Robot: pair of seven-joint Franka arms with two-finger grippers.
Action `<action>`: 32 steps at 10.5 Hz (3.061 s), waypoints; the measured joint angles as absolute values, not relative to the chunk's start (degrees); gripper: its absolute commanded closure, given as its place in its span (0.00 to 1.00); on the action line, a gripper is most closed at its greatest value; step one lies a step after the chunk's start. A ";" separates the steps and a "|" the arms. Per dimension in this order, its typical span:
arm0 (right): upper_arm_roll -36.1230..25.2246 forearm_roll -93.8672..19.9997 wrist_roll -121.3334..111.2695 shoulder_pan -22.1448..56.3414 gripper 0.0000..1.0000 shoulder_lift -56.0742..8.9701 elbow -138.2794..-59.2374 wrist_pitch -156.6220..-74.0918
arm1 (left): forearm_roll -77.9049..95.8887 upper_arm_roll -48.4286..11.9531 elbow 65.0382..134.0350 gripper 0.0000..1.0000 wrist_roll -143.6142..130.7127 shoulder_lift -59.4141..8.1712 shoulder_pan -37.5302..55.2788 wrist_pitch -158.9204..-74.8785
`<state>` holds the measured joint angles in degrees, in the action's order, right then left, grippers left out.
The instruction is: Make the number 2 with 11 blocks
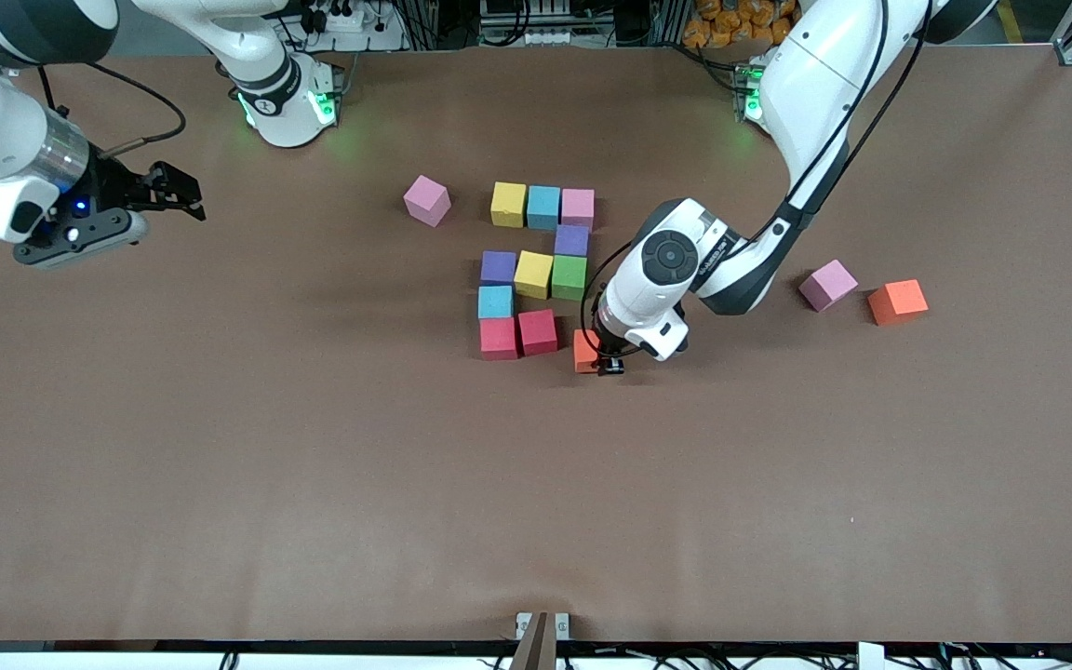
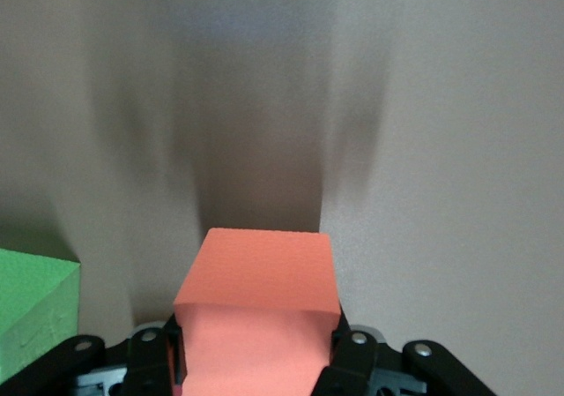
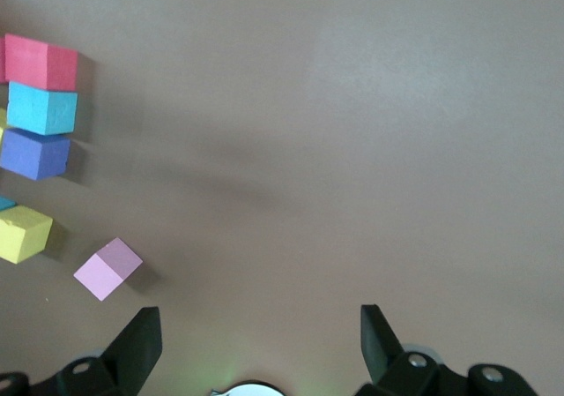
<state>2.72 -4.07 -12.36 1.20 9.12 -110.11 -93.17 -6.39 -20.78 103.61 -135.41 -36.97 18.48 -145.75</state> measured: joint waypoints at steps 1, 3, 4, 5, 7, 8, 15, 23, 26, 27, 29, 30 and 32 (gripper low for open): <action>2.70 -3.88 -11.54 0.00 0.00 9.34 -108.85 -92.08 | -6.39 -20.76 103.61 0.44 -136.11 -37.02 18.95 -145.75; 2.64 -3.64 -11.53 -3.39 0.00 9.42 -105.67 -91.07 | -6.39 -20.68 103.66 0.44 -137.40 -37.28 20.12 -145.74; 2.61 -3.63 -11.53 -5.02 0.00 9.39 -103.91 -91.01 | -6.39 -20.63 103.72 0.44 -137.55 -37.47 20.54 -145.74; 2.60 -3.61 -11.53 -6.29 0.00 9.25 -102.01 -90.94 | -6.39 -20.54 103.81 0.44 -137.55 -37.73 20.96 -145.74; 2.59 -3.58 -11.53 -8.12 0.00 8.40 -98.32 -89.84 | -6.39 -20.34 103.97 0.44 -137.57 -38.14 21.47 -145.74; 2.59 -3.57 -11.53 -8.86 0.00 7.96 -96.99 -89.26 | -6.39 -20.30 103.99 0.44 -137.57 -38.19 21.51 -145.74; 2.97 -2.46 -11.62 -9.69 0.00 7.32 -92.75 -86.11 | -6.41 -20.20 104.18 0.44 -137.57 -38.33 22.78 -145.71; 3.07 -0.09 -13.27 -9.69 0.00 3.14 -92.29 -89.15 | -6.74 -19.96 103.83 0.41 -137.57 -38.52 23.34 -145.71; 3.14 -0.09 -13.36 -9.68 0.00 3.15 -91.94 -89.14 | -7.43 -19.94 103.47 0.39 -137.57 -38.74 23.53 -145.72; 3.22 -0.09 -13.35 -9.67 0.00 3.15 -91.94 -89.14 | -7.67 -19.94 103.27 0.38 -137.57 -38.86 23.60 -145.74; 3.38 -0.14 -13.35 -9.66 0.00 3.15 -91.94 -89.14 | -8.07 -19.94 102.63 0.38 -137.57 -39.29 23.71 -145.74; 3.38 -0.15 -13.35 -9.66 0.00 3.14 -91.94 -89.14 | -8.34 -19.94 102.48 0.37 -137.57 -39.40 23.77 -145.74; 3.39 -0.20 -13.35 -9.66 0.00 3.14 -91.94 -89.14 | -8.69 -19.93 102.34 0.27 -137.57 -39.49 23.86 -145.74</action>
<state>3.39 -0.20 -13.35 -9.66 3.14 -91.94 -89.14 -8.69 -19.93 102.34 -137.57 -39.49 23.86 -145.74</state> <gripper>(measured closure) 0.000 0.366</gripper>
